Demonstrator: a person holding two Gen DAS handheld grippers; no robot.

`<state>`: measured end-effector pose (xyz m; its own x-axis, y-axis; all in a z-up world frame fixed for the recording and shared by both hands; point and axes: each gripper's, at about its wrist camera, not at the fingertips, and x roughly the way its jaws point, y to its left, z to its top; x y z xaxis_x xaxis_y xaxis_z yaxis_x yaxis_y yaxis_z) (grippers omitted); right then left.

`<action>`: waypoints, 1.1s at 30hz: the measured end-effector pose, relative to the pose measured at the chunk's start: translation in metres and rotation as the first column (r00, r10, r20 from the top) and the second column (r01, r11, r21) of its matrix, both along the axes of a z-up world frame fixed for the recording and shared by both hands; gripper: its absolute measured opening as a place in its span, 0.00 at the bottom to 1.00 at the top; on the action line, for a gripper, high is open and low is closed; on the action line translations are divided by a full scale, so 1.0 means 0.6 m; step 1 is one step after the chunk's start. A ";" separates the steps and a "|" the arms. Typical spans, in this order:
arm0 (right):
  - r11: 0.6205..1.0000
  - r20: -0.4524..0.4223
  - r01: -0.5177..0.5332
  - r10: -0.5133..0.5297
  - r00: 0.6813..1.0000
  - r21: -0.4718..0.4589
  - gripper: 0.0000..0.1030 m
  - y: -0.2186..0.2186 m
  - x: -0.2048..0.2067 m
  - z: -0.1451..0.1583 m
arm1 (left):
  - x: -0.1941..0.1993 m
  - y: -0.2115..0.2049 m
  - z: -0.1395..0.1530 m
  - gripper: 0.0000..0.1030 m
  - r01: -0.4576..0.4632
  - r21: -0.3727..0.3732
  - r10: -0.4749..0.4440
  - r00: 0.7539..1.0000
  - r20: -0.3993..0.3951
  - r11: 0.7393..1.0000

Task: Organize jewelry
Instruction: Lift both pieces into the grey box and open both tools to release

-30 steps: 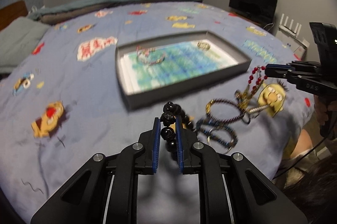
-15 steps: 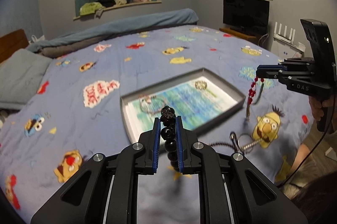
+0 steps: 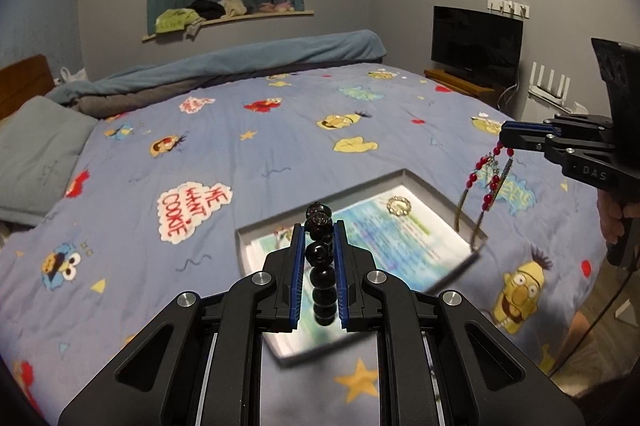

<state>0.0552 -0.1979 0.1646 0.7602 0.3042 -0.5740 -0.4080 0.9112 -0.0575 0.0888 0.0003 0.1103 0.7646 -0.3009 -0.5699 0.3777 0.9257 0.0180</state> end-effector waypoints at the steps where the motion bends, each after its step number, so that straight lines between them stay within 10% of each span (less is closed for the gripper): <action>1: 1.000 -0.002 0.001 -0.001 1.000 -0.002 0.09 0.003 0.009 -0.002 | 0.012 -0.002 -0.003 0.14 -0.001 0.000 0.001 1.000 -0.006 1.000; 15: 1.000 -0.148 -0.008 0.007 0.989 -0.006 0.09 0.027 0.071 -0.123 | 0.113 0.008 -0.130 0.14 -0.029 -0.132 -0.006 0.967 -0.256 0.991; 33: 0.996 -0.311 0.083 -0.084 0.947 -0.019 0.09 -0.010 0.108 -0.238 | 0.134 0.027 -0.222 0.15 -0.093 -0.017 0.081 0.934 -0.349 0.996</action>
<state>0.1202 -0.2037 0.0217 0.5660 0.2434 -0.7876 -0.3290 0.9427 0.0550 0.1693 0.0164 -0.0230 0.5449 -0.2653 -0.7954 0.2730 0.9531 -0.1309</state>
